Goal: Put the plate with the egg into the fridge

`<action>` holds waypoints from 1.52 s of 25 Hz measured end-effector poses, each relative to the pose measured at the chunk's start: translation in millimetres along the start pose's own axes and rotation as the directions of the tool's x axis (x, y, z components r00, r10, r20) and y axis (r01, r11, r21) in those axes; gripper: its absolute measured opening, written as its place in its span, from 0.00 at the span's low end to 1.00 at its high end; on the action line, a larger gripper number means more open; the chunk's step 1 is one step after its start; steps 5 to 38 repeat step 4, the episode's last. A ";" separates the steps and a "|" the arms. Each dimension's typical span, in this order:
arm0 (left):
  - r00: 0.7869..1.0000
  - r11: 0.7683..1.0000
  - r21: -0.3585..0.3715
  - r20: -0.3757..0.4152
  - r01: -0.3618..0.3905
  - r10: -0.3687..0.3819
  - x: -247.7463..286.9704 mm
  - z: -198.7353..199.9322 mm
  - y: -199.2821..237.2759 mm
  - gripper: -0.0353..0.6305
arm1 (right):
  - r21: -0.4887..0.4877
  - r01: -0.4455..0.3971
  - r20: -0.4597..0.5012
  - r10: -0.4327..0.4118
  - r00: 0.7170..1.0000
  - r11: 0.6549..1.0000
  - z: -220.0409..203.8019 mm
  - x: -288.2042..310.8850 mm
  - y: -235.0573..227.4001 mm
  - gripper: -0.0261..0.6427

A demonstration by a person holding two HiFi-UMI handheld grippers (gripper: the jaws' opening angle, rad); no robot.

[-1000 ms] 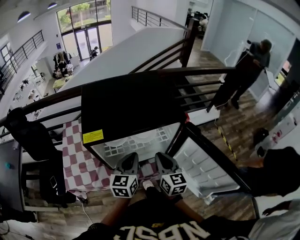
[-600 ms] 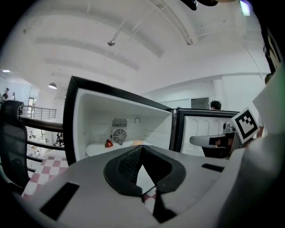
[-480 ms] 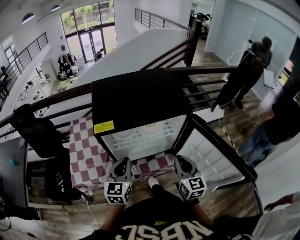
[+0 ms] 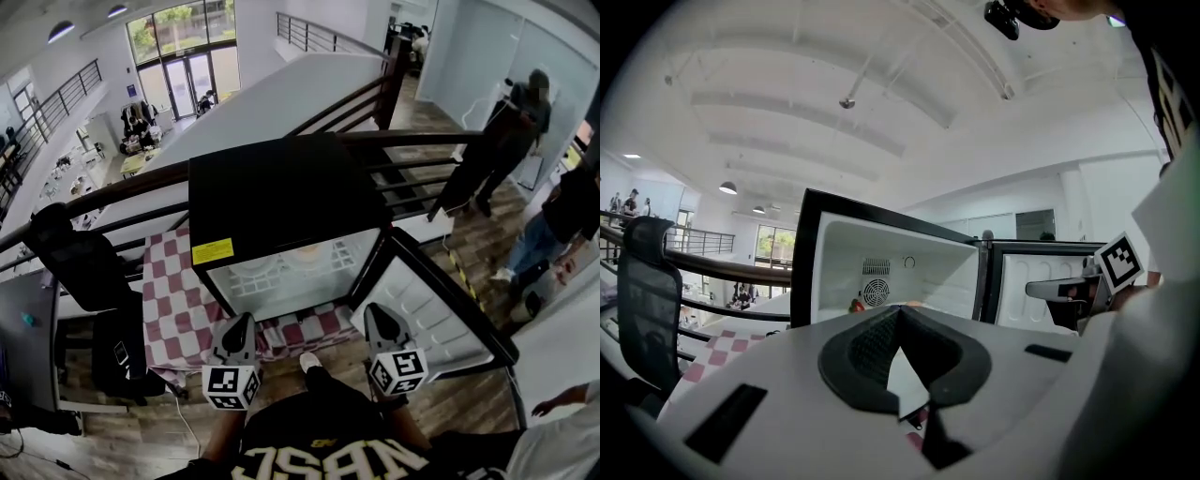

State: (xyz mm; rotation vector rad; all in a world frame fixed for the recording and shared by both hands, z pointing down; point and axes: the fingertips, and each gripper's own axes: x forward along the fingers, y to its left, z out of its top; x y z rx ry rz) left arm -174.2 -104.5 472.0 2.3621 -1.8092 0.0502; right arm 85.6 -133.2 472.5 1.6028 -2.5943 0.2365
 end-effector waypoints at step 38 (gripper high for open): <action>1.000 1.000 0.026 0.011 -0.011 0.011 6.9 4.6 -2.6 0.09 | -0.025 -0.025 0.012 0.025 1.000 0.999 5.9 7.7 -3.3 0.09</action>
